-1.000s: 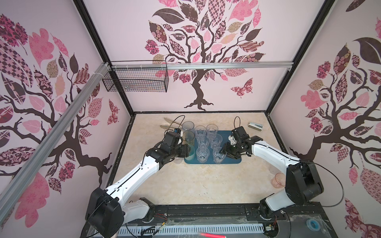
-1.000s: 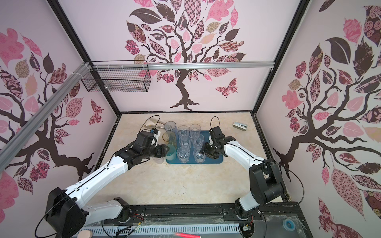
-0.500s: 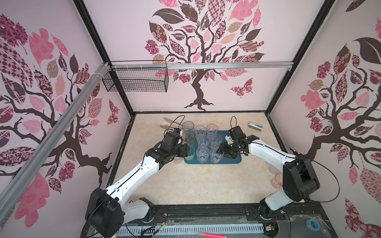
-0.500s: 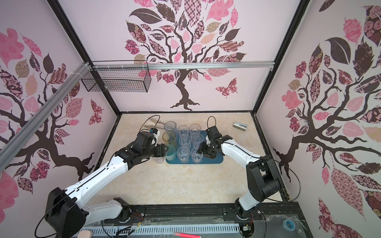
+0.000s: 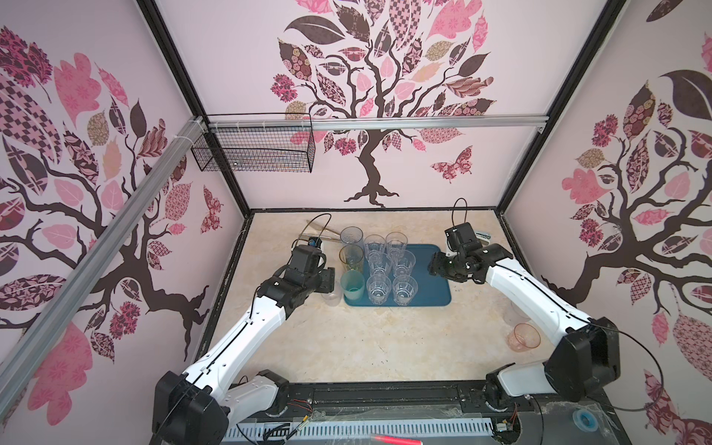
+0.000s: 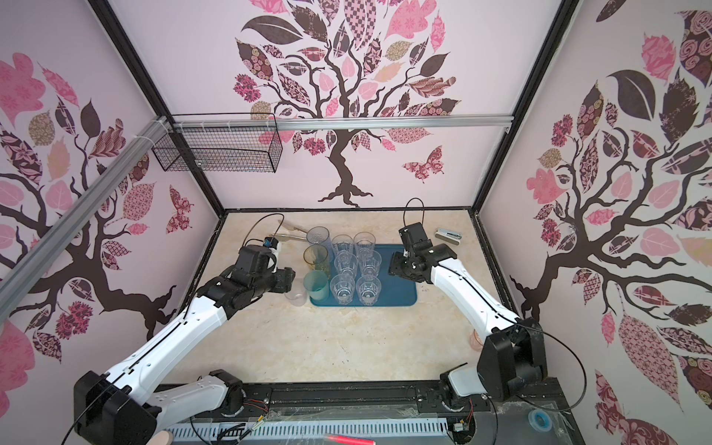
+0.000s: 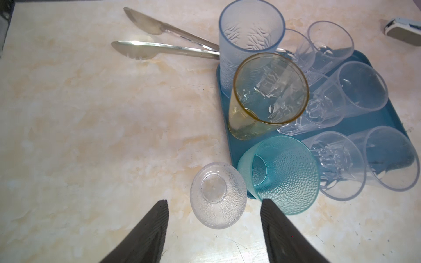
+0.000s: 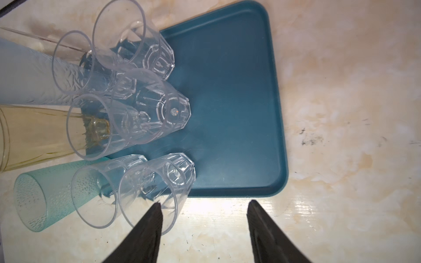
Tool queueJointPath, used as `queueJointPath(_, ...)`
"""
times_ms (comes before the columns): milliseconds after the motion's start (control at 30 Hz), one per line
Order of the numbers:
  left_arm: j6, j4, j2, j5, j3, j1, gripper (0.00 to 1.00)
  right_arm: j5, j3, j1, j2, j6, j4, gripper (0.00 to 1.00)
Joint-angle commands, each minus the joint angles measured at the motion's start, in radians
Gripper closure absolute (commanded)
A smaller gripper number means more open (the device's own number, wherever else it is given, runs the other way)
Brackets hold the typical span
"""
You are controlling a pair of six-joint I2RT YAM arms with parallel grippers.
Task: Place the glasses into the tray
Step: Pick up the glass from the middle-right of the table.
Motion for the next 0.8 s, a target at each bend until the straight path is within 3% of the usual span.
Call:
queueJointPath(0, -0.080, -0.080, -0.015, 0.087, -0.007, 0.066, 0.33, 0.077, -0.006, -0.002, -0.033, -0.011, -0.026, 0.37)
queueJointPath(133, -0.136, -0.090, 0.013, 0.202, -0.022, 0.119, 0.34, 0.080, -0.015, -0.006, -0.015, -0.009, -0.008, 0.37)
queueJointPath(367, -0.137, -0.036, 0.010, 0.221, -0.020, 0.119, 0.34, 0.092, -0.065, -0.126, -0.013, 0.019, 0.036, 0.37)
queueJointPath(467, -0.132, -0.034, 0.011, 0.228, 0.011, 0.109, 0.34, 0.170, -0.067, -0.190, -0.024, 0.041, 0.018, 0.36)
queueJointPath(633, -0.125, 0.001, 0.038, 0.208, 0.061, 0.008, 0.34, 0.150, -0.122, -0.392, -0.079, 0.092, 0.035, 0.34)
queueJointPath(767, -0.151, 0.053, 0.080, 0.220, 0.083, -0.078, 0.34, 0.219, -0.120, -0.448, -0.115, 0.083, 0.003, 0.32)
